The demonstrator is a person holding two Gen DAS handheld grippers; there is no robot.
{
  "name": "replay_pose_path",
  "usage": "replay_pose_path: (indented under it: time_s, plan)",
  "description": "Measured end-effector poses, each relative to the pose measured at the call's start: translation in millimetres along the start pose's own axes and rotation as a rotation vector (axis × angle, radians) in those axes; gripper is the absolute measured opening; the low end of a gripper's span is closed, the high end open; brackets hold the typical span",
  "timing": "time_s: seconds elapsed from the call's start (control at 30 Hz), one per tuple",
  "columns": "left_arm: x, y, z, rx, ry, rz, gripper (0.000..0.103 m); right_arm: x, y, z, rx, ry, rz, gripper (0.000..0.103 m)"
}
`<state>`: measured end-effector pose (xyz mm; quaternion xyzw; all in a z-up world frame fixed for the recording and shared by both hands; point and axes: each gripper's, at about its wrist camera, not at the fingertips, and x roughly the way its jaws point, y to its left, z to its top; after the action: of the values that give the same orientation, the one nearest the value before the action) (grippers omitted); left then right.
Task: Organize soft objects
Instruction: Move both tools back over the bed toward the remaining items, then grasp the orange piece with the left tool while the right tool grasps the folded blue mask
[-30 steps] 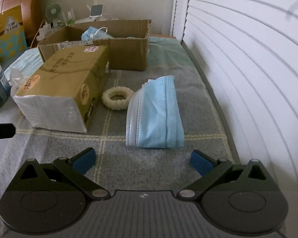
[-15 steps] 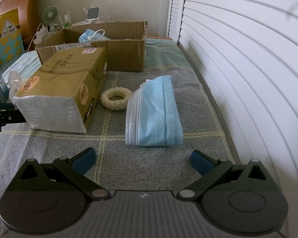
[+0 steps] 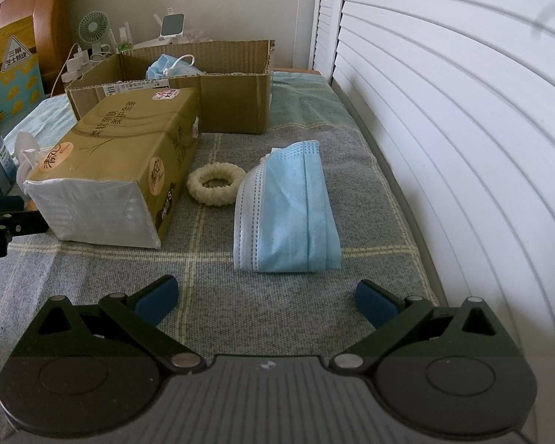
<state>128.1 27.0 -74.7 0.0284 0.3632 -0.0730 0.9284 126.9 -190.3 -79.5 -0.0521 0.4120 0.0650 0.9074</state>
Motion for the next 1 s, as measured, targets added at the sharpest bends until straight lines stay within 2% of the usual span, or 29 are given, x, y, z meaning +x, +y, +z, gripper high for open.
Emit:
replay_pose_path:
  time_s: [0.27, 0.4, 0.57, 0.83, 0.9, 0.97, 1.0]
  plan:
    - [0, -3, -1, 0.015, -0.019, -0.042, 0.024, 1, -1, 0, -0.008, 0.0, 0.004, 0.103]
    - [1, -1, 0, 0.017, -0.014, -0.048, 0.024, 1, 2, 3, -0.036, -0.001, -0.003, 0.102]
    - [1, -1, 0, 0.02, -0.011, -0.049, 0.024, 3, 1, 11, -0.058, -0.015, -0.008, 0.088]
    - [3, 1, 2, 0.02, -0.003, -0.056, 0.024, 15, -5, 31, -0.065, -0.04, -0.032, 0.079]
    - [3, 1, 2, 0.026, 0.001, -0.058, 0.024, 18, -5, 35, -0.065, -0.036, -0.038, 0.071]
    - [3, 2, 3, 0.029, 0.006, -0.064, 0.023, 20, -5, 37, -0.06, -0.03, -0.042, 0.058]
    - [3, 2, 3, 0.033, 0.008, -0.066, 0.023, 20, -6, 37, -0.055, -0.028, -0.043, 0.056]
